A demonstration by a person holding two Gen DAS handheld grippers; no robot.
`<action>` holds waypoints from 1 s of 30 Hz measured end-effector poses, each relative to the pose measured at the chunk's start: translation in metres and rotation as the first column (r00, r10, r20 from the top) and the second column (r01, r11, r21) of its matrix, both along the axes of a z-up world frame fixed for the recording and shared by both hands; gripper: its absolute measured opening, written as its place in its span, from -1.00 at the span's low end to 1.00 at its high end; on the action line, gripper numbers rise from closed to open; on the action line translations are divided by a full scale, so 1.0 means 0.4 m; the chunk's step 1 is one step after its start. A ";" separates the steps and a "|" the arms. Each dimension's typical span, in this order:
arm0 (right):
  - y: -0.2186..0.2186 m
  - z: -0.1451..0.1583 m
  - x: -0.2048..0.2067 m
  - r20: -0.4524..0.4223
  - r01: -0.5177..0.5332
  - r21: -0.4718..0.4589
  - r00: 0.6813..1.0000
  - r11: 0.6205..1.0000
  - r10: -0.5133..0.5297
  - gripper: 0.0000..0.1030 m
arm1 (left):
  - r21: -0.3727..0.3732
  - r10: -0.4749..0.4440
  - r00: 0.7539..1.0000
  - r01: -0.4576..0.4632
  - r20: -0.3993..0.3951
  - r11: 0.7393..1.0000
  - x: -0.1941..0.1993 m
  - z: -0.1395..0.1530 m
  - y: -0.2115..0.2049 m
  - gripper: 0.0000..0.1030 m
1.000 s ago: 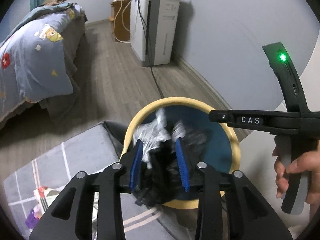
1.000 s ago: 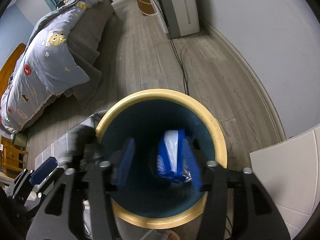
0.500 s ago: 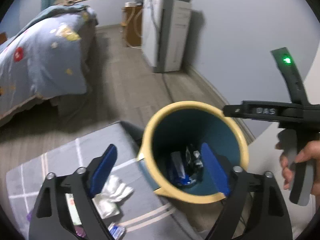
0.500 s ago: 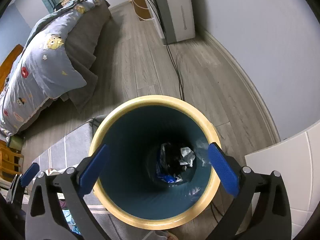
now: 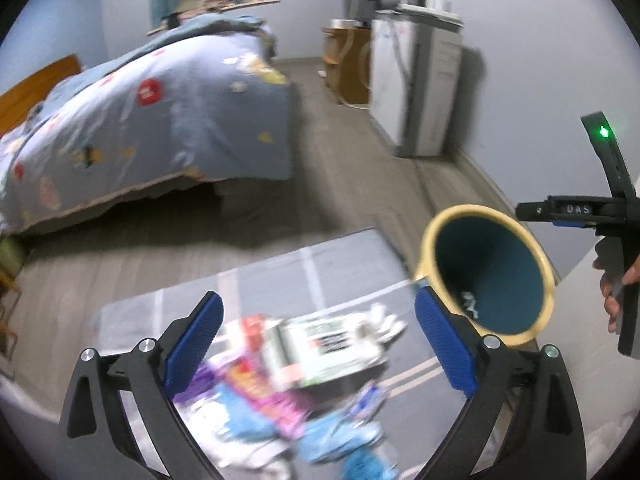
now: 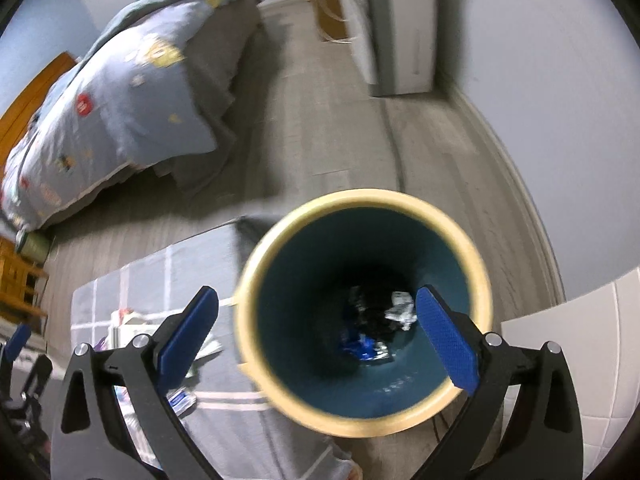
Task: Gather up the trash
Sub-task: 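Open both tools to drop the items into the bin and withdraw, then grasp the blue gloves with the right tool while the left grasps the clear plastic bag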
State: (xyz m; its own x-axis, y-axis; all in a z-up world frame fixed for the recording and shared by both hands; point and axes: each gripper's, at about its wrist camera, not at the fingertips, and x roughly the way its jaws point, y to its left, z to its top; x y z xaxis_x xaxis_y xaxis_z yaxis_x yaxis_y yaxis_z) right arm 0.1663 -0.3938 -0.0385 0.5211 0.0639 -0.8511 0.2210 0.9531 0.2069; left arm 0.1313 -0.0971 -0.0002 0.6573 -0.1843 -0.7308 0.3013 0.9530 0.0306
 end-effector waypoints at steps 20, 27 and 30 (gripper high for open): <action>0.470 0.006 -0.209 0.065 -0.178 -0.169 0.979 0.969 0.191 0.89 | -0.026 0.295 0.955 -0.295 -0.010 0.955 -0.257 -0.060 0.426 0.88; 0.578 -0.093 -0.270 0.044 -0.188 -0.187 0.979 0.964 0.199 0.89 | -0.018 0.330 0.943 -0.330 -0.037 0.944 -0.263 -0.088 0.475 0.88; 0.609 -0.145 -0.284 -0.005 -0.207 -0.207 0.978 0.956 0.211 0.89 | -0.023 0.325 0.945 -0.326 -0.037 0.945 -0.265 -0.090 0.479 0.88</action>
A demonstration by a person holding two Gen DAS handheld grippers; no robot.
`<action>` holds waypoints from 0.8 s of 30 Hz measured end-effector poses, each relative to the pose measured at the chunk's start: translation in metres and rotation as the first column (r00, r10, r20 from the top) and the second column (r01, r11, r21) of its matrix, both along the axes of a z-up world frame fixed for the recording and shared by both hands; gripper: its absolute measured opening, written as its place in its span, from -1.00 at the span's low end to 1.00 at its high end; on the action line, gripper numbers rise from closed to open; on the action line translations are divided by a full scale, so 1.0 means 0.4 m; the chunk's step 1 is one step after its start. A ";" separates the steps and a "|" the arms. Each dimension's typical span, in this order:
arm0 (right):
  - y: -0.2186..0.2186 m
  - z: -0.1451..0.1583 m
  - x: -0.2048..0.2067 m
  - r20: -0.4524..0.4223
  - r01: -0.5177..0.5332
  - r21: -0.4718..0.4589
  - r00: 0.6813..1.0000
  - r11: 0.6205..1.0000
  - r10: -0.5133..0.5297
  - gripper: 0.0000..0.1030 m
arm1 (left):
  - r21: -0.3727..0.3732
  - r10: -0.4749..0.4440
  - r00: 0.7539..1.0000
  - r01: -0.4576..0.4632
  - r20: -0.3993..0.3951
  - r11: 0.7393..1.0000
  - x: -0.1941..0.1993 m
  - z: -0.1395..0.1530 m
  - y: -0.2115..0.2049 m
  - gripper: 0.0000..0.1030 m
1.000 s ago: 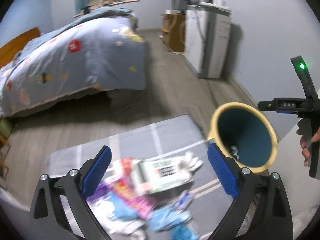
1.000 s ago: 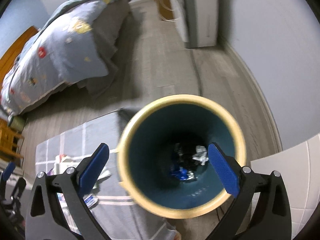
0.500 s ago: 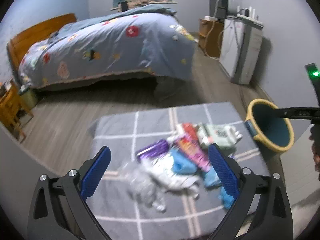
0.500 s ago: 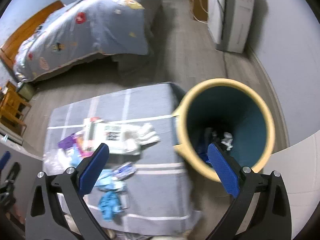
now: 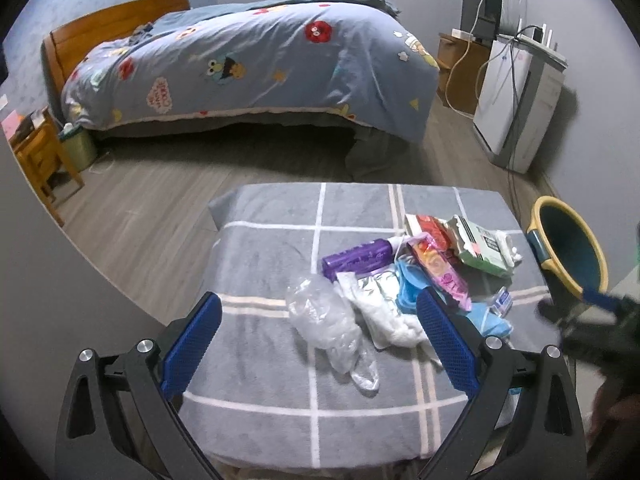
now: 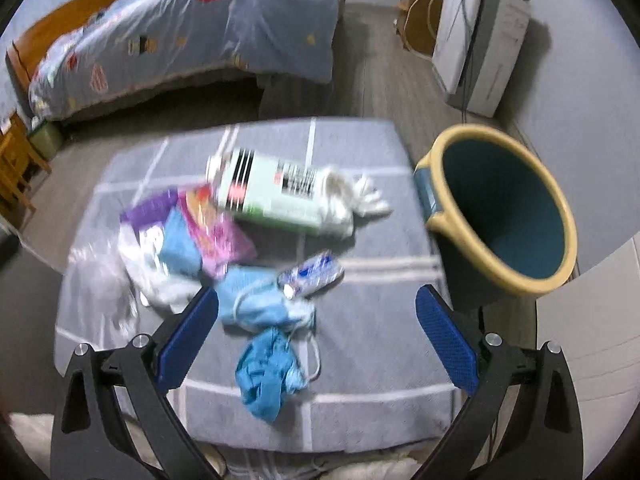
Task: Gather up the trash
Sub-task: 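Grasp the blue gloves with the right tool while the left grasps the clear plastic bag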
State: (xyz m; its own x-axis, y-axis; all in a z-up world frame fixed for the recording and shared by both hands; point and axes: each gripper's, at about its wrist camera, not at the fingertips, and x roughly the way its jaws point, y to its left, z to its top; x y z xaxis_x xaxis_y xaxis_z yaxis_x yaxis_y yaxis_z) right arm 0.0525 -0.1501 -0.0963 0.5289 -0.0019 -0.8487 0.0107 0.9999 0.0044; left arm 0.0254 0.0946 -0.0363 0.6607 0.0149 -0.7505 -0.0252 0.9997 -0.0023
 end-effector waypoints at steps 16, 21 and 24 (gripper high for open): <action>0.089 -0.162 -0.022 -0.283 -0.099 0.113 0.951 0.989 0.128 -0.23 | 0.001 0.006 0.998 -0.006 -0.060 1.000 0.048 -0.052 0.003 0.88; 0.105 -0.076 -0.010 -0.248 -0.187 0.082 0.947 0.979 0.202 -0.28 | 0.008 0.025 0.994 -0.024 -0.102 1.000 0.063 -0.084 0.017 0.88; 0.092 0.028 0.028 -0.169 -0.235 0.059 0.955 0.970 0.242 -0.28 | 0.027 0.018 0.993 -0.015 -0.113 1.000 0.075 -0.102 0.009 0.88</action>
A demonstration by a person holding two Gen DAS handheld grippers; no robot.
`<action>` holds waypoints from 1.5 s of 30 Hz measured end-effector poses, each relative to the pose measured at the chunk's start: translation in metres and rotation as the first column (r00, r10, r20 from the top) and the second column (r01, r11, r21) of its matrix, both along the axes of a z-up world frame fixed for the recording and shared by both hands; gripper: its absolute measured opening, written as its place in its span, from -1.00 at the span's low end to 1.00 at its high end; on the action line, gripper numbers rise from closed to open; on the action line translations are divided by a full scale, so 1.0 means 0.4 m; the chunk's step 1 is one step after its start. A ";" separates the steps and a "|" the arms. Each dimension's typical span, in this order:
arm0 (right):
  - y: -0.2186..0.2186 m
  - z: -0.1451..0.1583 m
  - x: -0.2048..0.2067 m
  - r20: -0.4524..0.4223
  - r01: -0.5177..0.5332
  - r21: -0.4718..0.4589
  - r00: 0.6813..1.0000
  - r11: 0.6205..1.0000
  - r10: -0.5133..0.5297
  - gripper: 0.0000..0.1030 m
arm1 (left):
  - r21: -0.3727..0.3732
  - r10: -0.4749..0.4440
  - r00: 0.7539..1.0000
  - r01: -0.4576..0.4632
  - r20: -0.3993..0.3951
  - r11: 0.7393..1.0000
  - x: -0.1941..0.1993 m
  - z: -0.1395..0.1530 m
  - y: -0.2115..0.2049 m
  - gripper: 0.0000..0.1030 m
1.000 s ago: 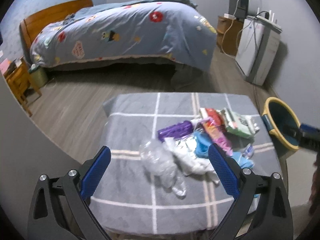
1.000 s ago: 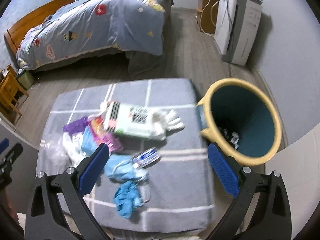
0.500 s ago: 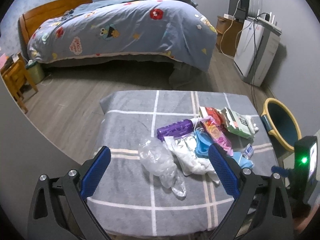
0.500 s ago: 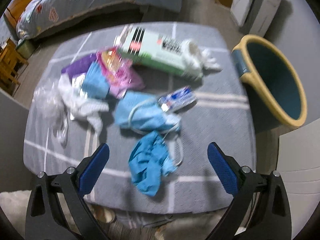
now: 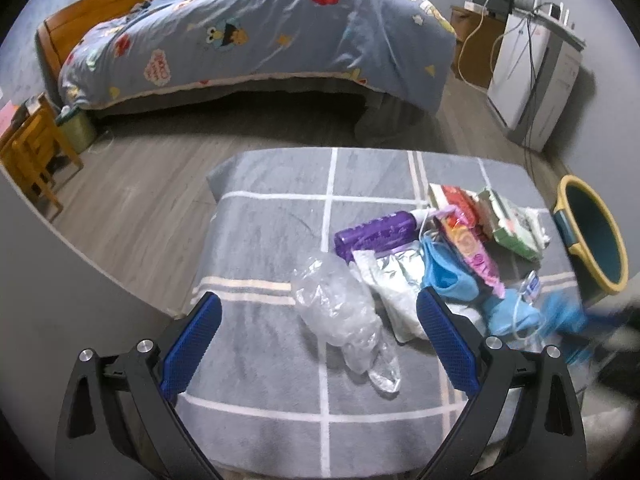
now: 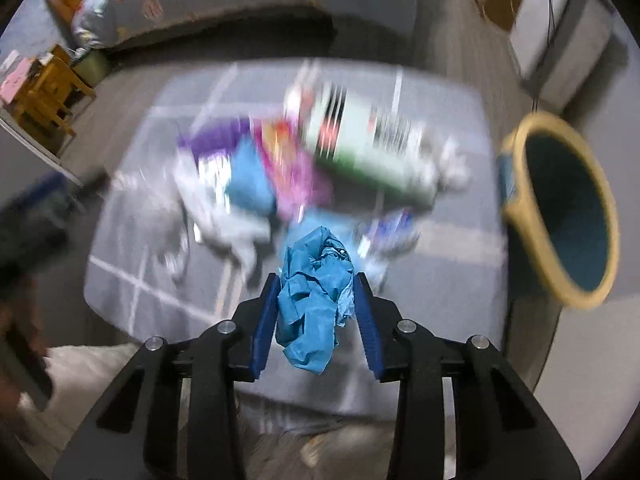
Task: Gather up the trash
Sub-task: 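Grasp the blue gloves with the right tool while the left grasps the clear plastic bag, then move both tools over the bin and open them to drop the items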
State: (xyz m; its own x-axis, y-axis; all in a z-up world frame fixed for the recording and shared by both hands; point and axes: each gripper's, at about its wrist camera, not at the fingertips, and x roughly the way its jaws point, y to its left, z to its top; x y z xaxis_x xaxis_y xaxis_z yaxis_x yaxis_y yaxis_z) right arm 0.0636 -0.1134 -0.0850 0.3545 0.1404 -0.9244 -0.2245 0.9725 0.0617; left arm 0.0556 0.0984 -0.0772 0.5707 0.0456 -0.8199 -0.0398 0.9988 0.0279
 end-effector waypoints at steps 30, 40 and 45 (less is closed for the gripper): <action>-0.159 0.088 0.162 0.095 0.099 0.194 0.988 0.976 -0.119 -0.28 | -0.025 -0.026 0.999 0.025 -0.031 0.999 0.063 -0.014 -0.021 -0.68; -0.258 0.185 0.185 0.216 0.122 0.192 0.963 0.974 -0.163 -0.28 | 0.071 -0.211 0.971 0.204 0.109 0.976 0.113 0.230 -0.099 -0.68; -0.363 0.186 0.209 0.248 0.178 0.195 0.943 0.965 -0.224 -0.28 | 0.023 -0.238 0.962 0.237 0.135 0.971 0.145 0.222 -0.141 -0.68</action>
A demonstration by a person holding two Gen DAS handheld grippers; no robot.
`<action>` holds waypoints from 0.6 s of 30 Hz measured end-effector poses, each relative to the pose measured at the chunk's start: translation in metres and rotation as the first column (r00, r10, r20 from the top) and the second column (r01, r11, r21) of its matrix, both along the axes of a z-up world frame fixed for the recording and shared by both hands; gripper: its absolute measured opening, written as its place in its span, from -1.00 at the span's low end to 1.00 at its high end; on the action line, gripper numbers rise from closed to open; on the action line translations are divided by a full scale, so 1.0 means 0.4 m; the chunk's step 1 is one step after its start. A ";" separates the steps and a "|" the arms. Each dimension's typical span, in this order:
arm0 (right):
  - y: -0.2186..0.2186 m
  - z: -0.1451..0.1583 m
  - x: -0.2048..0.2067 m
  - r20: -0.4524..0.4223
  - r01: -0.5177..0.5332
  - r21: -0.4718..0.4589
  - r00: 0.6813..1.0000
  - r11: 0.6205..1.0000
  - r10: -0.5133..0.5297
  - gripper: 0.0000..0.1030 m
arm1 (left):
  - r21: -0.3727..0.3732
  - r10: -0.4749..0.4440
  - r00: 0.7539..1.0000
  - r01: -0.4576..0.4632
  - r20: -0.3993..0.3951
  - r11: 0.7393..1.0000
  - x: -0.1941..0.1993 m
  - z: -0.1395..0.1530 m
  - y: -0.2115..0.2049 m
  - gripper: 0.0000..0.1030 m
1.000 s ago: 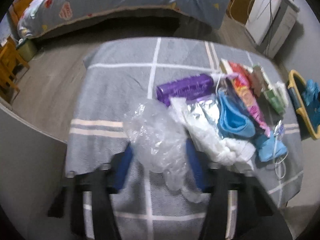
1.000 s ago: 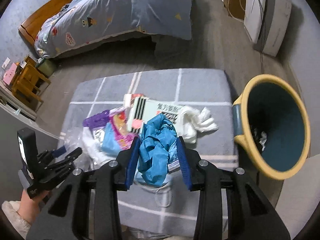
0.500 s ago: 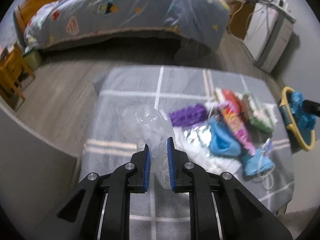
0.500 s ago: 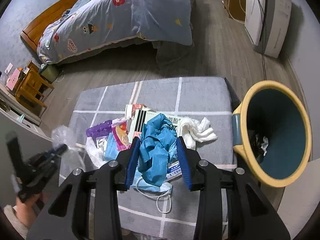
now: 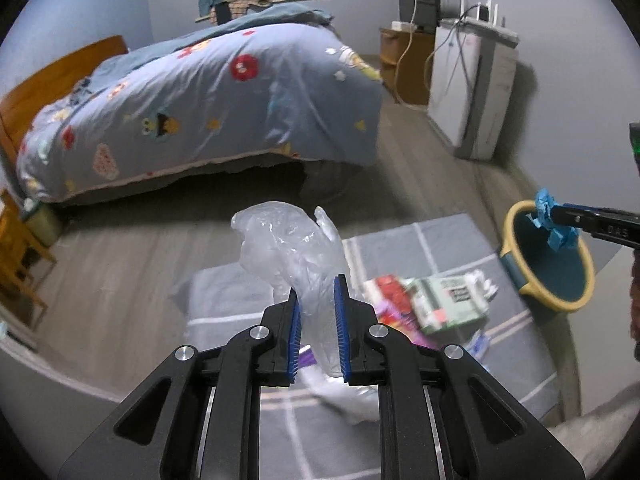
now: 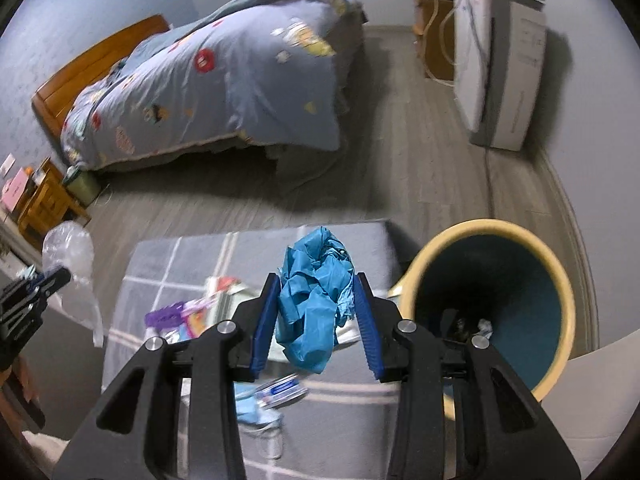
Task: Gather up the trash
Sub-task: 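Move both tools over the bin and open them to drop the items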
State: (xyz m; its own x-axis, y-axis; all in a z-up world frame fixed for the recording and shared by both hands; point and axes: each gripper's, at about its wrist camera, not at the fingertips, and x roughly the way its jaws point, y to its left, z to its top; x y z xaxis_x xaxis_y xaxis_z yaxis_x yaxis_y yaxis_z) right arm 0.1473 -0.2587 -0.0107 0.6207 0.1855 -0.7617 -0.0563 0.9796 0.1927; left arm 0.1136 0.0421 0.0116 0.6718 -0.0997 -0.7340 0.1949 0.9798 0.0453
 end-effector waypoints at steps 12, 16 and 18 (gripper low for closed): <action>-0.227 -0.085 0.055 -0.047 0.122 -0.048 0.991 0.991 -0.125 -0.28 | -0.066 -0.137 0.991 0.136 -0.004 0.989 0.074 -0.013 -0.220 -0.68; -0.280 -0.112 0.046 -0.070 0.150 -0.043 0.986 0.988 -0.153 -0.28 | -0.075 -0.174 0.985 0.173 -0.001 0.982 0.085 -0.016 -0.293 -0.68; -0.302 -0.120 0.038 -0.077 0.163 -0.031 0.983 0.986 -0.164 -0.28 | -0.078 -0.186 0.983 0.185 0.002 0.980 0.088 -0.016 -0.321 -0.68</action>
State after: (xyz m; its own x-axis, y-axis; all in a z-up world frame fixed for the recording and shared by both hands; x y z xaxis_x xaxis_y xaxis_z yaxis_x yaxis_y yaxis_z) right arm 0.1623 -0.3795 -0.0588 0.5788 0.0673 -0.8127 0.1195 0.9788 0.1662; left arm 0.1487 -0.0861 0.0052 0.6321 -0.2790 -0.7229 0.3737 0.9270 -0.0310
